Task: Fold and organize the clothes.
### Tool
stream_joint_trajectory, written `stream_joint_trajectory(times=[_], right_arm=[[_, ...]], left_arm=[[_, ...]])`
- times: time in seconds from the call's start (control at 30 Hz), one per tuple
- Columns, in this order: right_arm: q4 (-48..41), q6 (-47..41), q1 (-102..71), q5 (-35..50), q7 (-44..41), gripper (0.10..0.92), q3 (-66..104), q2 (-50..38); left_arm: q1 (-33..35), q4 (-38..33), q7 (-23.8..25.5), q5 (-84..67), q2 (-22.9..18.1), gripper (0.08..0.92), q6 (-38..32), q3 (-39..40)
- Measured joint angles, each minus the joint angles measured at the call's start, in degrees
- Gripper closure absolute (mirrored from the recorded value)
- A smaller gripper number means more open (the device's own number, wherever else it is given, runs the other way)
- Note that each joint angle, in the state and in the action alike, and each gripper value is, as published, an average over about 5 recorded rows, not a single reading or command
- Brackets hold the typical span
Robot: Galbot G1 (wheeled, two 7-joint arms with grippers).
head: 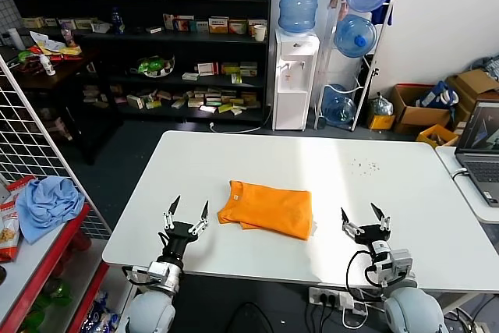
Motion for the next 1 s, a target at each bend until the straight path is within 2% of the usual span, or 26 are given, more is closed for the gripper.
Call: stream_joint_trajectory(times=[0.3, 1.0], right_arm=[[-0.6, 0.0, 0.7, -2.4, -3.3, 0.203, 3.8, 2.9], [-1.5, -2.0, 2.1, -4.8, -4.9, 0.203, 5.4, 6.8]], left_arm=[[1.6, -0.6, 3.0, 3.3, 1.7, 0.177, 0.5, -5.5], [3.2, -4.2, 7.2, 3.9, 0.8, 0.177, 8.4, -12.5]])
